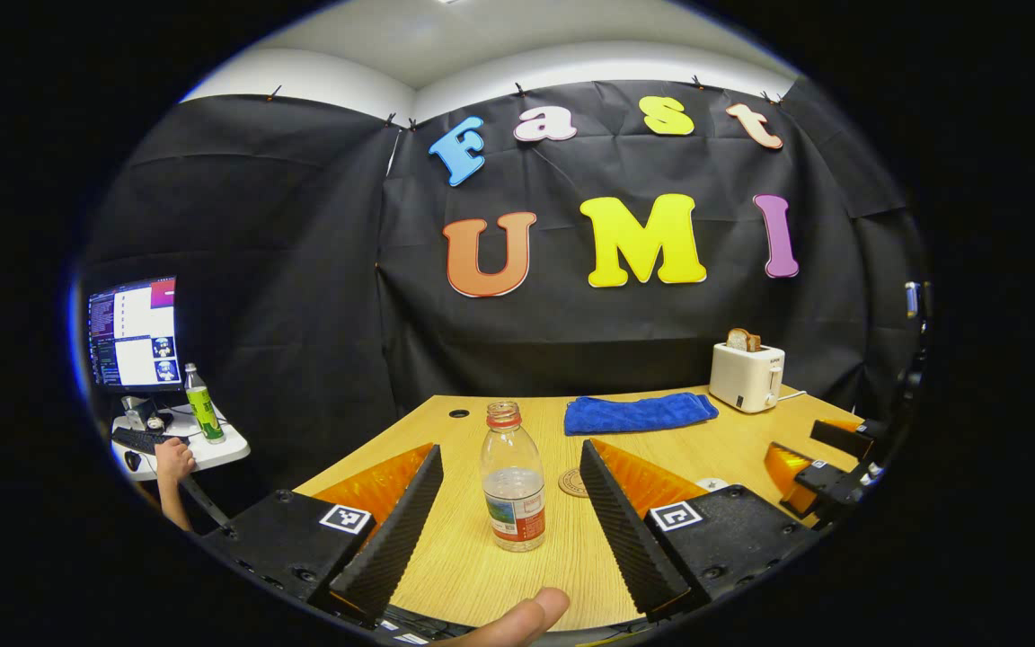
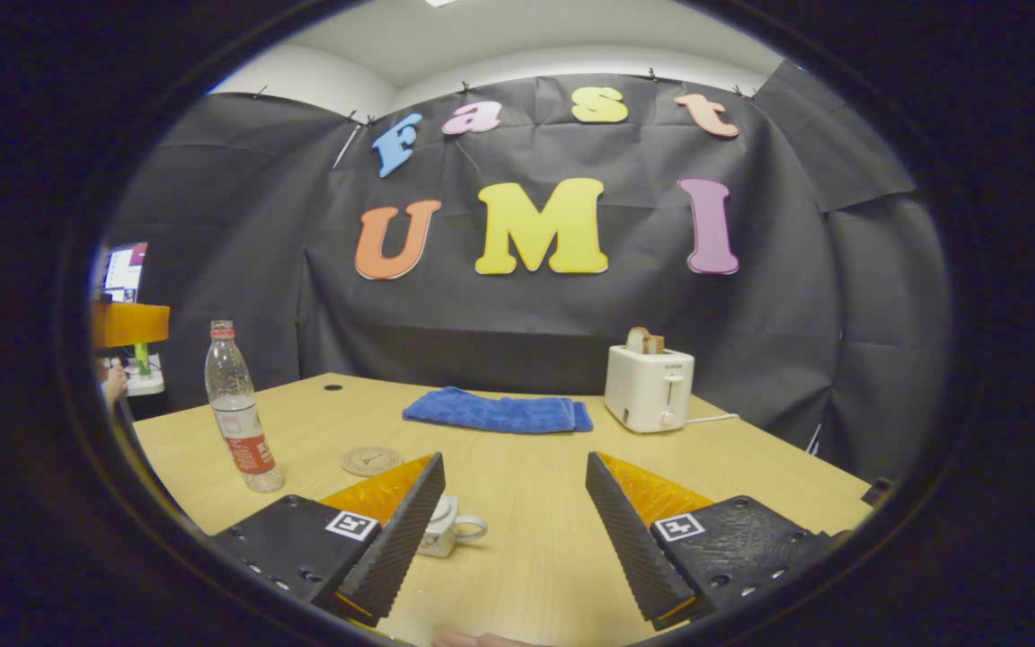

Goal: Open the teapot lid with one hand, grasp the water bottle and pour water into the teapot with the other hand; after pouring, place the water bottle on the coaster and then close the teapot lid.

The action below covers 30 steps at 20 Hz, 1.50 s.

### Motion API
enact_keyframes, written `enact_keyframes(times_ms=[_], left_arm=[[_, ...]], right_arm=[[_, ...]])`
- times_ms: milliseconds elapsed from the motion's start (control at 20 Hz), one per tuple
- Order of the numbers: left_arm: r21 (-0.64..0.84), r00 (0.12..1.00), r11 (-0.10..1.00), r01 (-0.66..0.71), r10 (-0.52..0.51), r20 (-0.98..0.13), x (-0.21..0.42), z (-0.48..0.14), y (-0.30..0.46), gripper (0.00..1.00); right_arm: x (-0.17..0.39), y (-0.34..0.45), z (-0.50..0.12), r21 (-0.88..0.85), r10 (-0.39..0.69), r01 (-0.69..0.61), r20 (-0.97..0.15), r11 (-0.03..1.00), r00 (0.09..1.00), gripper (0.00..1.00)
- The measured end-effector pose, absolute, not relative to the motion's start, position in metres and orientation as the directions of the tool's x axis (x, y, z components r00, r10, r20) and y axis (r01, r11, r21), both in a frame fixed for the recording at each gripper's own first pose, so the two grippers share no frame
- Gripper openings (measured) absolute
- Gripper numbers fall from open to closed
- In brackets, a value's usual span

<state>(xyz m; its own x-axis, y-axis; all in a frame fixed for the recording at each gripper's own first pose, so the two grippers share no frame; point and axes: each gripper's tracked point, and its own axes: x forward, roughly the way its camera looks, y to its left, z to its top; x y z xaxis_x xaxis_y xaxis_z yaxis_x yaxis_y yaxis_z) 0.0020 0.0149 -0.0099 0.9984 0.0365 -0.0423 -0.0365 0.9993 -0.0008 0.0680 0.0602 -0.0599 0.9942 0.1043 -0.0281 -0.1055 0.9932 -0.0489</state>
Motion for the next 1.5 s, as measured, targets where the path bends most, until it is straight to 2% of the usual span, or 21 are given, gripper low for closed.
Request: enact_keyframes(times_ms=[300, 400, 450, 500, 600, 650, 700, 850, 900, 1050, 1100, 1150, 1250, 1500], left_arm=[[0.014, 0.998, 0.999, -0.046, 0.047, -0.042, 0.003, -0.01, 0.016, 0.96], [0.012, 0.998, 0.998, -0.056, 0.056, -0.042, 0.002, -0.01, 0.018, 0.96], [0.008, 0.998, 0.998, -0.057, 0.057, -0.041, 0.002, -0.01, 0.018, 0.97], [0.005, 0.998, 0.998, -0.056, 0.056, -0.042, 0.003, -0.01, 0.018, 0.97], [0.0, 0.997, 0.998, -0.057, 0.057, -0.051, 0.005, -0.013, 0.021, 0.96], [-0.002, 0.997, 0.998, -0.056, 0.056, -0.054, 0.006, -0.014, 0.023, 0.96], [-0.006, 0.997, 0.998, -0.055, 0.054, -0.058, 0.006, -0.015, 0.023, 0.96], [-0.004, 0.997, 0.999, -0.048, 0.047, -0.065, 0.007, -0.017, 0.022, 0.97], [-0.002, 0.997, 0.999, -0.042, 0.042, -0.065, 0.008, -0.018, 0.02, 0.97], [-0.014, 0.999, 1.0, -0.009, 0.008, -0.049, 0.015, -0.018, 0.018, 0.96], [-0.024, 0.999, 1.0, -0.005, 0.003, -0.052, 0.017, -0.02, 0.02, 0.96], [-0.034, 0.999, 0.999, -0.003, 0.001, -0.051, 0.018, -0.022, 0.023, 0.96], [-0.055, 0.998, 0.998, 0.011, -0.014, -0.056, 0.023, -0.026, 0.023, 0.97], [-0.052, 0.996, 0.997, 0.052, -0.055, -0.066, 0.035, -0.039, 0.02, 0.97]], right_arm=[[0.101, 0.103, -0.082, -0.065, 0.145, -0.149, -0.06, 0.987, 0.988, 0.95], [0.111, 0.109, -0.09, -0.064, 0.142, -0.147, -0.082, 0.987, 0.987, 0.9], [0.115, 0.111, -0.093, -0.071, 0.126, -0.133, -0.088, 0.989, 0.988, 0.86], [0.117, 0.113, -0.096, -0.073, 0.129, -0.137, -0.097, 0.988, 0.987, 0.74], [0.123, 0.117, -0.105, -0.065, 0.139, -0.148, -0.126, 0.987, 0.982, 0.57], [0.124, 0.119, -0.108, -0.055, 0.148, -0.157, -0.135, 0.986, 0.98, 0.53], [0.122, 0.121, -0.105, -0.049, 0.16, -0.168, -0.13, 0.985, 0.979, 0.42], [0.121, 0.128, -0.108, -0.063, 0.186, -0.195, -0.128, 0.979, 0.974, 0.28], [0.122, 0.129, -0.107, -0.06, 0.192, -0.201, -0.123, 0.978, 0.974, 0.18], [0.12, 0.13, -0.112, -0.036, 0.221, -0.227, -0.138, 0.973, 0.966, 0.14], [0.12, 0.132, -0.111, -0.033, 0.23, -0.236, -0.133, 0.971, 0.964, 0.05], [0.122, 0.133, -0.109, -0.035, 0.233, -0.24, -0.13, 0.97, 0.964, 0.06], [0.123, 0.132, -0.109, -0.026, 0.235, -0.24, -0.13, 0.97, 0.963, 0.0], [0.113, 0.127, -0.083, -0.025, 0.251, -0.254, -0.09, 0.967, 0.964, 0.0]])
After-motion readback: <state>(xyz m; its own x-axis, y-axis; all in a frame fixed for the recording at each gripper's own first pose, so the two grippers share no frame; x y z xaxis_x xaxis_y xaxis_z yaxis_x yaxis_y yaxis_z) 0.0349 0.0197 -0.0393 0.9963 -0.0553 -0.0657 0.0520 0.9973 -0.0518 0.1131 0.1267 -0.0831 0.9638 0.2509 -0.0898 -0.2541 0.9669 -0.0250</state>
